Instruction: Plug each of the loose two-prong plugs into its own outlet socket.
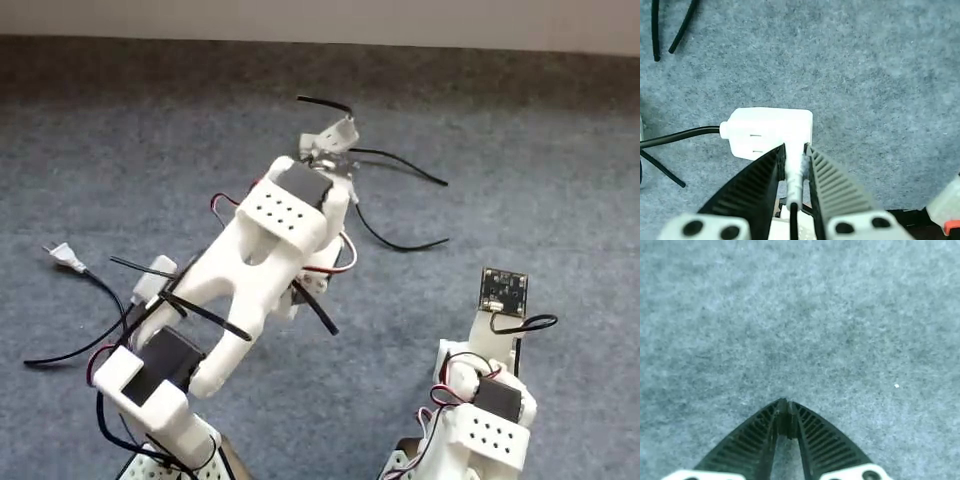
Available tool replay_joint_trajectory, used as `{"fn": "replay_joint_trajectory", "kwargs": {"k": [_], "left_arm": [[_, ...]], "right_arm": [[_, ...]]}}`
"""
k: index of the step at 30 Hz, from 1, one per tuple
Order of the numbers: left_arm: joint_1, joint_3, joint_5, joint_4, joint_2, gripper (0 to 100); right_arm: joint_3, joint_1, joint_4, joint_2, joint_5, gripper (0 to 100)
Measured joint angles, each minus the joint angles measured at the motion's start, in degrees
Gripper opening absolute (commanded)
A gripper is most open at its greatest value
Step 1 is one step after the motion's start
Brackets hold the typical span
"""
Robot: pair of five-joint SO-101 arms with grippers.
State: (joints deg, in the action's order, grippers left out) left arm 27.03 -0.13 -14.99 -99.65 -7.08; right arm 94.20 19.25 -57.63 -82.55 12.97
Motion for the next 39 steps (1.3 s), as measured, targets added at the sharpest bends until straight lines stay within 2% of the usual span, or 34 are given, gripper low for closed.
{"fn": "replay_joint_trajectory", "kwargs": {"k": [4,9,11,15,19,31,34,39], "left_arm": [[-0.09,1.41,5.45,2.90,-3.34,1],[3.87,1.49,20.40,10.73,-4.48,1],[6.86,1.67,23.56,14.24,-4.48,1],[12.31,1.85,22.15,19.69,-5.01,2],[13.71,1.85,19.43,23.47,-5.01,11],[14.86,1.85,19.78,24.53,-5.01,16],[12.40,0.44,24.79,23.74,-5.01,19],[3.78,-7.47,22.68,20.31,-5.01,24]], "right_arm": [[0.00,0.00,0.00,0.00,0.00,1.0],[0.00,0.00,0.00,0.00,0.00,1.0],[0.00,0.00,0.00,0.00,0.00,1.0],[0.00,0.00,0.00,0.00,0.00,1.0],[0.00,0.00,0.00,0.00,0.00,1.0],[0.00,0.00,0.00,0.00,0.00,1.0],[0.00,0.00,0.00,0.00,0.00,1.0],[0.00,0.00,0.00,0.00,0.00,1.0]]}}
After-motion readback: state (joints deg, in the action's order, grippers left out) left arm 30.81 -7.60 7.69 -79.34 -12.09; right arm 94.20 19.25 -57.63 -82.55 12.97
